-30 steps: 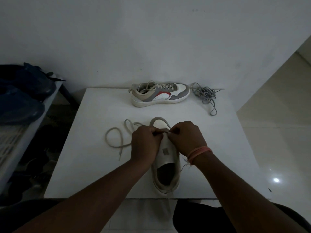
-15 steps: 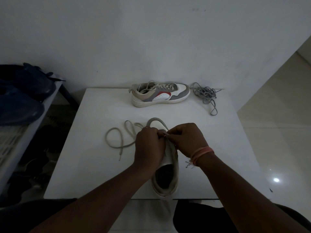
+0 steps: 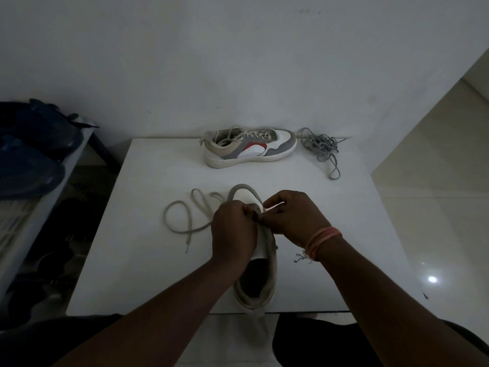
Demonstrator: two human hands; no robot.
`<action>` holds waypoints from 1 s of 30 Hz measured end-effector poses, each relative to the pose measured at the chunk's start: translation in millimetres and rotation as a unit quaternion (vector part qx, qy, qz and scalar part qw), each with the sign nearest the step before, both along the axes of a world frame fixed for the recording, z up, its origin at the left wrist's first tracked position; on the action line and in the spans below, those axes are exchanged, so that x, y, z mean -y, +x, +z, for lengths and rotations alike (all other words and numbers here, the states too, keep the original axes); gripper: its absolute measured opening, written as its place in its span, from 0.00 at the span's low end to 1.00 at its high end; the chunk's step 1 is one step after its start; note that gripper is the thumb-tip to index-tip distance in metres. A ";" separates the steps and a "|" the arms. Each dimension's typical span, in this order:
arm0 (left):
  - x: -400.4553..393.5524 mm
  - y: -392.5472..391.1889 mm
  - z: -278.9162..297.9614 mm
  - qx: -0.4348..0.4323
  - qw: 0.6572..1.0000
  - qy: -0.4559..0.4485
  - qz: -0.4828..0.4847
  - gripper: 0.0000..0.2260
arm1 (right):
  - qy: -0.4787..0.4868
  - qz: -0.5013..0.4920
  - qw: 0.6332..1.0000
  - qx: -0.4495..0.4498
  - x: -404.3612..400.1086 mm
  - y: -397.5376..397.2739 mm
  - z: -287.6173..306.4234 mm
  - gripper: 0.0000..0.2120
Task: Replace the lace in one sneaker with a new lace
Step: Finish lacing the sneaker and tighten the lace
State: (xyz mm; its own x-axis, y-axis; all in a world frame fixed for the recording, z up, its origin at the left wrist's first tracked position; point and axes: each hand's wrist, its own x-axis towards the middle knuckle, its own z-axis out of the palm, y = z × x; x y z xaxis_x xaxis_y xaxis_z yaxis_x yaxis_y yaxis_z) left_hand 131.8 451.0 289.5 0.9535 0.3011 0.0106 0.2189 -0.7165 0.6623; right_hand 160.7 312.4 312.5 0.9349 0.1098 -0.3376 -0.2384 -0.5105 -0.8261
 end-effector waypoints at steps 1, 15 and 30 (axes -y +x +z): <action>1.5 -0.5 -0.1 -0.001 1.000 0.002 0.005 0.07 | 0.003 -0.001 1.000 -0.004 -0.3 0.8 -0.5 0.10; 1.0 -4.6 -4.6 0.020 0.998 -0.059 0.027 0.04 | -0.026 0.017 0.999 0.012 -0.5 4.8 -3.5 0.08; 1.5 -5.1 11.3 0.000 0.983 -0.180 0.038 0.11 | -0.080 0.026 0.995 0.061 -9.1 4.4 -5.6 0.09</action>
State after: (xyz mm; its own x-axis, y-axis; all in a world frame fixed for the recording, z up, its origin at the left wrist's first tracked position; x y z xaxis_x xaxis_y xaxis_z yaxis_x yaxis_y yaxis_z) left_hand 126.8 449.5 300.8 0.9279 0.3565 -0.1089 0.2624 -0.4171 0.8702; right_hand 165.1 321.5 306.9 0.9643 0.1133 -0.2394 -0.1111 -0.6475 -0.7539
